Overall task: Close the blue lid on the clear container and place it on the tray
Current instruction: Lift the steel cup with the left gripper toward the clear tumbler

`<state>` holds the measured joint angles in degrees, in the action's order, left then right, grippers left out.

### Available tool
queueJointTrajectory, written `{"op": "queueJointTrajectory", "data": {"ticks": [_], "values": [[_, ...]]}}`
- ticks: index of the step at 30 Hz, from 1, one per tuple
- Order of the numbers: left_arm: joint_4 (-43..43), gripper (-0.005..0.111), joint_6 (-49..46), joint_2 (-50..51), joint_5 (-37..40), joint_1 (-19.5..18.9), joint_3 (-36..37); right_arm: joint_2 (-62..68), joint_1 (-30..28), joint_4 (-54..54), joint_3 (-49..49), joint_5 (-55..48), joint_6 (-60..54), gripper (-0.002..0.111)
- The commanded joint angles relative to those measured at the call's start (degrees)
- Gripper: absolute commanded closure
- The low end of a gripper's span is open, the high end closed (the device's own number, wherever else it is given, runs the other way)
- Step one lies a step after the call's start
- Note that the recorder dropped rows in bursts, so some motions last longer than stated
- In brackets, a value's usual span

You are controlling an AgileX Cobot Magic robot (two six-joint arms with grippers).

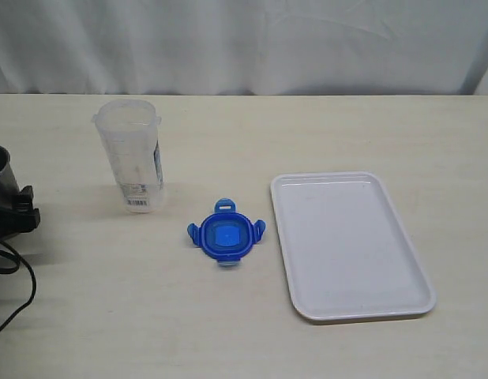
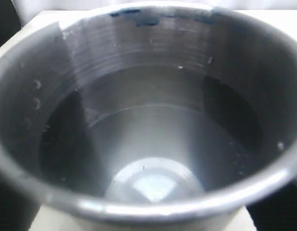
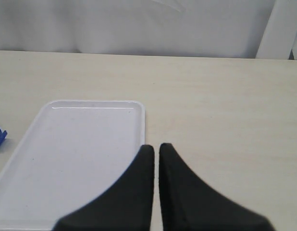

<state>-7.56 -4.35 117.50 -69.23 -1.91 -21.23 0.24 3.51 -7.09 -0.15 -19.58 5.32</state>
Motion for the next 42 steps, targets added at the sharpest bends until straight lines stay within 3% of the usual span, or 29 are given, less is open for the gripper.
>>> {"op": "queueJointTrajectory", "data": {"ticks": [1,14,17,21,24,26,27,33,42], "values": [[-0.1,0.002,-0.1,-0.1,-0.7,-0.1,-0.2,-0.2,-0.1,0.2,0.1,0.0,-0.1,0.104],[0.0,0.006,-0.1,-0.1,-0.7,-0.1,-0.2,-0.2,-0.1,0.2,0.1,0.0,-0.1,0.104],[0.0,0.024,-0.1,-0.1,-0.7,-0.1,-0.2,-0.2,-0.1,0.2,0.1,0.0,-0.1,0.104],[-0.1,0.058,-0.1,-0.1,-0.5,-0.1,-0.2,-0.2,-0.1,0.2,0.1,0.0,-0.1,0.104],[0.0,0.072,0.2,-0.1,0.0,-0.1,-0.2,-0.2,-0.1,0.2,0.1,0.0,-0.1,0.104],[2.3,0.088,2.2,-0.1,0.2,-0.1,-0.2,-0.2,-0.1,0.2,0.1,0.0,-0.1,0.104],[4.9,0.105,3.4,-0.1,0.2,-0.1,-0.2,-0.2,-0.1,0.2,0.1,0.0,-0.1,0.104],[7.0,0.107,5.7,-0.2,-0.7,-0.1,-0.2,-0.2,-0.1,0.2,0.1,0.0,-0.1,0.104],[9.8,0.107,6.9,-8.8,3.0,-0.1,-0.2,-0.2,-0.1,0.2,0.1,0.0,-0.1,0.104]]}}
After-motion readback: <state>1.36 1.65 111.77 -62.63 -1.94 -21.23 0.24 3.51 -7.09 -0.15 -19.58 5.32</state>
